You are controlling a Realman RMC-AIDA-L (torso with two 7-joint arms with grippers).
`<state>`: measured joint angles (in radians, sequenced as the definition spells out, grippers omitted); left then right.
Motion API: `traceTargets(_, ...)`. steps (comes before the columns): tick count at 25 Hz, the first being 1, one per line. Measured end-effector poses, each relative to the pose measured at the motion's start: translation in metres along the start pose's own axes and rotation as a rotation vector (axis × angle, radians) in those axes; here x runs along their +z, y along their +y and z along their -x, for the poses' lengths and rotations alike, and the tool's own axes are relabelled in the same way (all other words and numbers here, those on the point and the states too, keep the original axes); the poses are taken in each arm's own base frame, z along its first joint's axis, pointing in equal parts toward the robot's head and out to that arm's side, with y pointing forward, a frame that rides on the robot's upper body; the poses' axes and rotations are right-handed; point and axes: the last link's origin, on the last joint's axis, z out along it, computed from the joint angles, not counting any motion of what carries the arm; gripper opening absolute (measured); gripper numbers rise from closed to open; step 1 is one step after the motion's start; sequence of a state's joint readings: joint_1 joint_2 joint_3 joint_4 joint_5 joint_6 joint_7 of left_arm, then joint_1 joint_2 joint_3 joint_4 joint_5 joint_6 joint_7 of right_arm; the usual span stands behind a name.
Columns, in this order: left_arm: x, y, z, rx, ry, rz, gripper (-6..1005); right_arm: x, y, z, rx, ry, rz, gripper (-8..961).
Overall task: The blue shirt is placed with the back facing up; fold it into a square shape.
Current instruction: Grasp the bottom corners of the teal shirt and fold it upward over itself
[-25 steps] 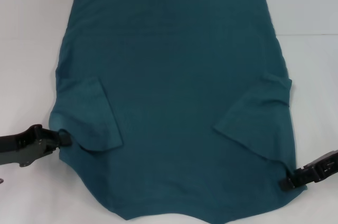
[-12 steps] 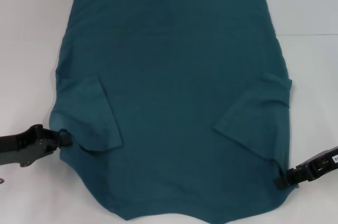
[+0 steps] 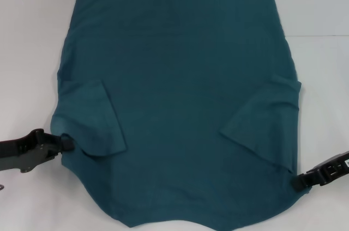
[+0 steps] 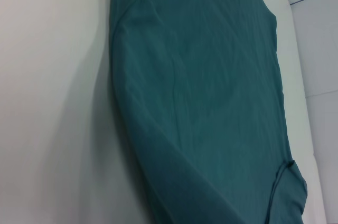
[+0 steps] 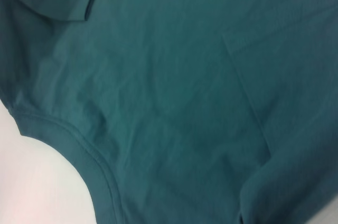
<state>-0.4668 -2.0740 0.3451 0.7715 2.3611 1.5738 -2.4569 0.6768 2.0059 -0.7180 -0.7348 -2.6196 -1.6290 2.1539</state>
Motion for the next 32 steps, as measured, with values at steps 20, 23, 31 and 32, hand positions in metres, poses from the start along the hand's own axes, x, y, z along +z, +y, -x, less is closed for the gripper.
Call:
traceTargets(20,-0.022,0.005,0.019,0.063,-0.163,0.017,13,-0.032,0.0,-0.026,0.076,0.074,0.094,43)
traceTargets(23,-0.025,0.002,0.024,0.053,-0.195,-0.002,13,-0.031,0.002,-0.032,0.084,0.094,0.12,45)
traceTargets(31,-0.024,0.001,0.027,0.049,-0.241,-0.026,13,-0.027,0.004,-0.035,0.091,0.096,0.135,49)
traceTargets(32,-0.023,0.003,0.026,0.052,-0.238,-0.019,14,-0.029,0.003,-0.033,0.097,0.077,0.132,50)
